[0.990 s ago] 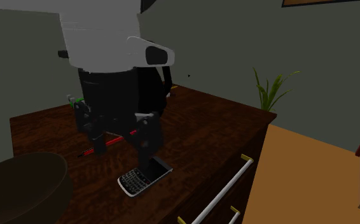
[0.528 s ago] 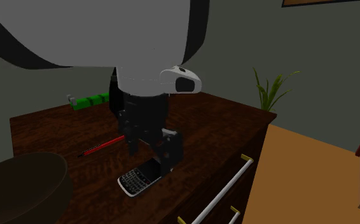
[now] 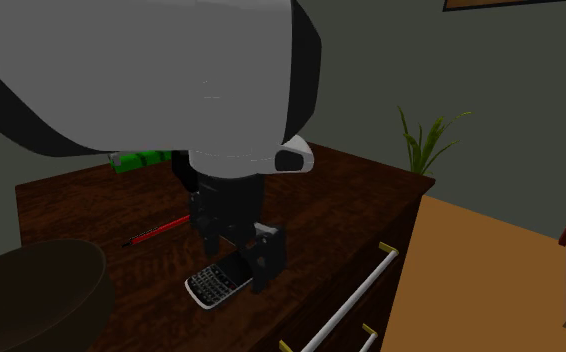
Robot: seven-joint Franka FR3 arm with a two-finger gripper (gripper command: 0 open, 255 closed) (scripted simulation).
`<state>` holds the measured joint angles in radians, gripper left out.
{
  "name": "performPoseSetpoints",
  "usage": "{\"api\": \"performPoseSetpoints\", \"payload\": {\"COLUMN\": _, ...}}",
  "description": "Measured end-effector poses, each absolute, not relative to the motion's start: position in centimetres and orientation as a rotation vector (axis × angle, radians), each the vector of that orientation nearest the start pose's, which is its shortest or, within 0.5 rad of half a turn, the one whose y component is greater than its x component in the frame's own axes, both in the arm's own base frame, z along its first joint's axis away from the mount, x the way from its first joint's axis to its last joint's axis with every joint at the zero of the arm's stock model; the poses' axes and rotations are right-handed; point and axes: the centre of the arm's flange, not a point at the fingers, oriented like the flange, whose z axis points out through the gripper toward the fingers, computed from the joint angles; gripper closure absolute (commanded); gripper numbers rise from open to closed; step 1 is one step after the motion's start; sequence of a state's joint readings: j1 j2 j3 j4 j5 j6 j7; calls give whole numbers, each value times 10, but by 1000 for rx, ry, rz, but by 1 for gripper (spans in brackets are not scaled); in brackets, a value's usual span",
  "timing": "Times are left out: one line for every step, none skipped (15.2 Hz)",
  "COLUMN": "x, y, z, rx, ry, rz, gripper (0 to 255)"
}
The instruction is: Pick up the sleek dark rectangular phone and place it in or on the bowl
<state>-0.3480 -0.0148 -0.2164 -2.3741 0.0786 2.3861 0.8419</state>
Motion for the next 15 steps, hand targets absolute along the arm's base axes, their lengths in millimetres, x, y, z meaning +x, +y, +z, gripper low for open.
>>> {"api": "performPoseSetpoints", "payload": {"x": 421, "y": -266, "z": 331, "rx": -2293, "ry": 2058, "rz": -28, "gripper": 0}}
{"api": "performPoseSetpoints", "payload": {"x": 421, "y": -266, "z": 331, "rx": -2293, "ry": 2058, "rz": -28, "gripper": 0}}
{"api": "performPoseSetpoints", "payload": {"x": 421, "y": -266, "z": 331, "rx": -2293, "ry": 2058, "rz": -28, "gripper": 0}}
{"api": "performPoseSetpoints", "payload": {"x": 421, "y": -266, "z": 331, "rx": -2293, "ry": 2058, "rz": -28, "gripper": 255}}
{"api": "performPoseSetpoints", "payload": {"x": 421, "y": -266, "z": 332, "rx": -2291, "ry": 2058, "rz": -30, "gripper": 255}}
{"api": "performPoseSetpoints", "payload": {"x": 421, "y": -266, "z": 332, "rx": -2291, "ry": 2058, "rz": -30, "gripper": 255}}
{"api": "performPoseSetpoints", "payload": {"x": 421, "y": -266, "z": 332, "rx": -2292, "ry": 2058, "rz": -30, "gripper": 255}}
{"api": "performPoseSetpoints", "payload": {"x": 421, "y": -266, "z": 332, "rx": -2292, "ry": 2058, "rz": -30, "gripper": 255}}
{"api": "performPoseSetpoints", "payload": {"x": 421, "y": -266, "z": 332, "rx": -2292, "ry": 2058, "rz": -31, "gripper": 255}}
{"api": "performPoseSetpoints", "payload": {"x": 421, "y": -266, "z": 332, "rx": -2292, "ry": 2058, "rz": -31, "gripper": 255}}
{"api": "performPoseSetpoints", "payload": {"x": 421, "y": -266, "z": 332, "rx": -2292, "ry": 2058, "rz": -31, "gripper": 255}}
{"api": "performPoseSetpoints", "payload": {"x": 421, "y": -266, "z": 332, "rx": -2292, "ry": 2058, "rz": -31, "gripper": 255}}
{"api": "performPoseSetpoints", "payload": {"x": 421, "y": -266, "z": 332, "rx": -2292, "ry": 2058, "rz": -31, "gripper": 255}}
{"api": "performPoseSetpoints", "payload": {"x": 421, "y": -266, "z": 332, "rx": -2292, "ry": 2058, "rz": -30, "gripper": 255}}
{"api": "performPoseSetpoints", "payload": {"x": 421, "y": -266, "z": 334, "rx": -2292, "ry": 2058, "rz": -30, "gripper": 255}}
